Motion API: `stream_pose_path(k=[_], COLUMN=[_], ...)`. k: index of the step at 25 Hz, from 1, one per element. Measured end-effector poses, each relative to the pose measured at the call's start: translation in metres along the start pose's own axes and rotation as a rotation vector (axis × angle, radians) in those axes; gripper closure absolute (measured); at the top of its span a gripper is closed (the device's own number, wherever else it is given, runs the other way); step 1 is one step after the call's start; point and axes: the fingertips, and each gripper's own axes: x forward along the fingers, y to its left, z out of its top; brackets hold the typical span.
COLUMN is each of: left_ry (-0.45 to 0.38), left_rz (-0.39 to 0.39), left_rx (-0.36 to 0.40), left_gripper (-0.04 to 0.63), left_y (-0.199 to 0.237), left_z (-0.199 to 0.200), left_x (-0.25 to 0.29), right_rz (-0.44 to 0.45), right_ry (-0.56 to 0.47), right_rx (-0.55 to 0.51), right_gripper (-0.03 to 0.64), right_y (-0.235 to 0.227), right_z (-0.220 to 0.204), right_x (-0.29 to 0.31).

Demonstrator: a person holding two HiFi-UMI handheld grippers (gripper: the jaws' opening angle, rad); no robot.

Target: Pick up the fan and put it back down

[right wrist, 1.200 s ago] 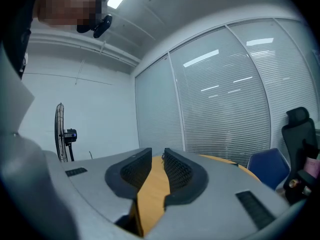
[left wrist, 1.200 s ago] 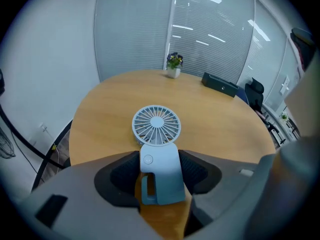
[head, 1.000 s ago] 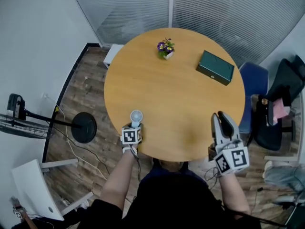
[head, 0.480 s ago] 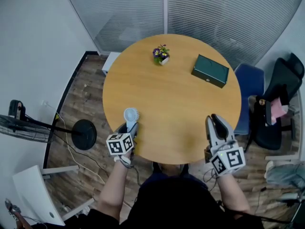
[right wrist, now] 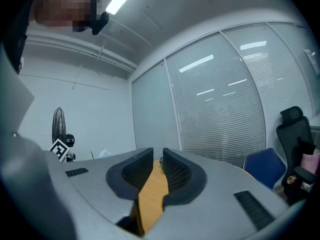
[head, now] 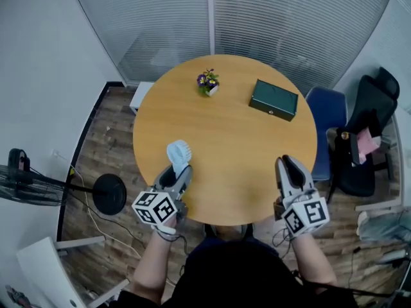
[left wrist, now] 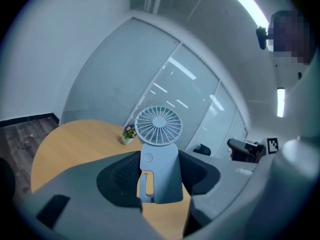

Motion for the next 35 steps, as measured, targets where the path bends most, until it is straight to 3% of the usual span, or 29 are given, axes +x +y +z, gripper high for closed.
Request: stream_pose_path(k=[9,16,27,35], left_ry=[-0.052,-0.014,0.096,0.277], left_rz=[-0.180,-0.257,-0.345,-0.342], left_rx=[0.130,0.200,0.327,0.441], left_gripper=[0.382,0.382,0.382,0.382], left_y=[-0.051,-0.061,-0.118,-0.153], left_z=[0.044,0.045,0.002,-0.074], left_x=[-0.001,0.025,0.096,0.169], right_rz=[-0.099,-0.240,-0.375,-0.414], right_ry=[-0.018,-0.023,-0.028,-0.046], right_rx=[0.001,-0.008,0.016,0.056], right_gripper=[0.555,0.557,0.561,0.565], right_y=[-0.004,-0.028,-0.079,-0.137], right_z=[0.006,0.010,0.004,0.003], right_x=[-0.006,-0.028,-0.078,-0.107])
